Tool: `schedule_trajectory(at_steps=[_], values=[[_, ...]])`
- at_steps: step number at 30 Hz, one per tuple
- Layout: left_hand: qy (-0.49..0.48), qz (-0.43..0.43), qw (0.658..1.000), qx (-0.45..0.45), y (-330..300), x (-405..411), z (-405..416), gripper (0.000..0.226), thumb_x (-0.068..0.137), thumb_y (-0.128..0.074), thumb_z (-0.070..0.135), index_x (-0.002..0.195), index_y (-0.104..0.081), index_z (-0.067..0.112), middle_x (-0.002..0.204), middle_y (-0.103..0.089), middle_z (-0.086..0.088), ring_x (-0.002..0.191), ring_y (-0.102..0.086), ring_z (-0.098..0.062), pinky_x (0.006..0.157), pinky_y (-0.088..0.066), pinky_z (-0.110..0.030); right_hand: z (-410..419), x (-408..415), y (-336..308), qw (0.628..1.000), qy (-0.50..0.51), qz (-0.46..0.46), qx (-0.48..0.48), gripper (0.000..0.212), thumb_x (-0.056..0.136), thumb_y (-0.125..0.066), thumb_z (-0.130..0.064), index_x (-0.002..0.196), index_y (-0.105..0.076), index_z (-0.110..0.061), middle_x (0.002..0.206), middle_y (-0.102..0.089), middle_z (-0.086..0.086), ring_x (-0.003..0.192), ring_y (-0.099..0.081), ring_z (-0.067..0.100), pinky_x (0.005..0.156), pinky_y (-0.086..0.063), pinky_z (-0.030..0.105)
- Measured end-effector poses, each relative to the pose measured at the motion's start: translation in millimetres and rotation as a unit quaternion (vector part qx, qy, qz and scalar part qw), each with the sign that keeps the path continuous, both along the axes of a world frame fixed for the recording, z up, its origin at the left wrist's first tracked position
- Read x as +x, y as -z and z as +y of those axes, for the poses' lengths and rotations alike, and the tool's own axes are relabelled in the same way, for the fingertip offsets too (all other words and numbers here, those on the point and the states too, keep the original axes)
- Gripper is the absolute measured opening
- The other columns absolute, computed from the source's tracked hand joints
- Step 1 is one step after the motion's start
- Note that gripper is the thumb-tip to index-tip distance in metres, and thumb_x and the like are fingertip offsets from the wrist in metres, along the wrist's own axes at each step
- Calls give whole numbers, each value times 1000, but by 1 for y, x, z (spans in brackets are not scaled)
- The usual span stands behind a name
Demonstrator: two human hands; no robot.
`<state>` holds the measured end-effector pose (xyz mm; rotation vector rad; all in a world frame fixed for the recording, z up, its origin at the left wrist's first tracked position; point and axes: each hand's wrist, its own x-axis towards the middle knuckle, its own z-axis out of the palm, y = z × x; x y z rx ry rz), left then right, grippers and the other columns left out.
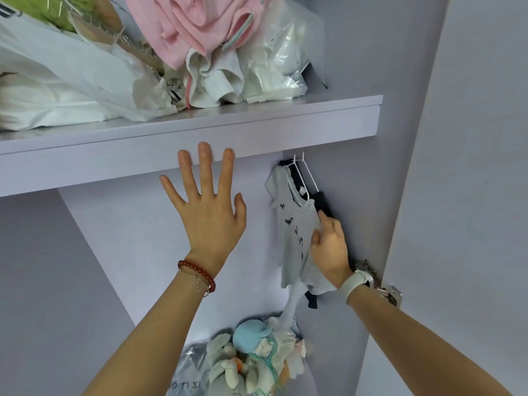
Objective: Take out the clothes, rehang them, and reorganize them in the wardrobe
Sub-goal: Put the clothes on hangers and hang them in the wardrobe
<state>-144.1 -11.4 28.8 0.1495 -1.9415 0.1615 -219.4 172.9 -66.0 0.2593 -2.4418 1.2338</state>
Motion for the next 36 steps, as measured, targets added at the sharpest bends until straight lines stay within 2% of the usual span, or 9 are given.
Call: schedule_trajectory(at_steps=[3, 7, 11, 15, 19, 23, 26, 31, 36], values=[[64, -24, 994, 81, 20, 8, 20, 72, 81, -51, 29, 146, -22, 22, 153, -12, -14, 140, -5, -38, 107, 1, -60, 13, 37, 3, 998, -12, 32, 50, 49, 91, -44, -6, 139, -33, -4, 140, -38, 15, 129, -34, 28, 105, -20, 20], [175, -153, 965, 119, 82, 26, 54, 64, 81, -52, 25, 142, -33, 18, 151, -22, -18, 139, -14, -41, 106, -5, -64, 45, 99, 26, 989, 24, 85, 119, 46, 89, -49, -7, 134, -41, -1, 137, -44, 19, 128, -40, 34, 109, -30, 42], [247, -340, 898, 129, 153, 53, 90, 59, 85, -57, 19, 140, -37, 17, 150, -28, -12, 140, -19, -32, 109, -8, -62, 90, 180, 70, 985, 108, -6, 135, 46, 91, -48, -11, 136, -39, -5, 141, -40, 15, 132, -34, 31, 110, -29, 44], [307, -474, 822, 70, 219, 108, 127, 54, 90, -47, 26, 142, -33, 20, 153, -23, -5, 142, -14, -24, 110, -5, -54, 119, 287, 129, 949, 239, -126, 160, 46, 94, -44, -20, 139, -36, -11, 145, -35, 8, 137, -26, 26, 113, -19, 37], [378, -556, 740, 11, 266, 182, 161, 50, 94, -40, 32, 142, -31, 21, 152, -22, -2, 142, -9, -22, 111, -6, -52, 133, 409, 175, 887, 357, -248, 159, 47, 95, -38, -25, 141, -31, -16, 149, -30, 5, 139, -20, 22, 114, -15, 36], [463, -592, 656, -67, 288, 248, 204, 48, 96, -36, 30, 142, -28, 20, 153, -19, -3, 142, -7, -22, 112, -6, -50, 130, 527, 196, 813, 480, -310, 108, 46, 96, -35, -24, 140, -34, -16, 148, -31, 4, 139, -20, 20, 114, -16, 37], [536, -585, 595, -127, 294, 307, 245, 49, 95, -38, 29, 142, -30, 19, 152, -22, -3, 141, -10, -23, 111, -9, -49, 118, 613, 204, 742, 572, -344, 66, 46, 96, -34, -26, 141, -33, -17, 148, -31, 4, 139, -19, 21, 115, -16, 37], [648, -559, 457, -242, 299, 431, 298, 51, 92, -45, 29, 140, -36, 15, 150, -27, -9, 140, -16, -27, 112, -19, -47, 85, 741, 209, 619, 696, -364, 7, 44, 94, -41, -20, 137, -39, -10, 142, -40, 11, 135, -30, 26, 112, -24, 41], [689, -524, 359, -349, 304, 548, 326, 52, 94, -37, 35, 143, -28, 21, 153, -21, -4, 141, -11, -23, 113, -12, -48, 50, 837, 216, 517, 769, -373, -43, 44, 95, -40, -22, 138, -38, -10, 142, -40, 11, 134, -31, 26, 113, -23, 39]])
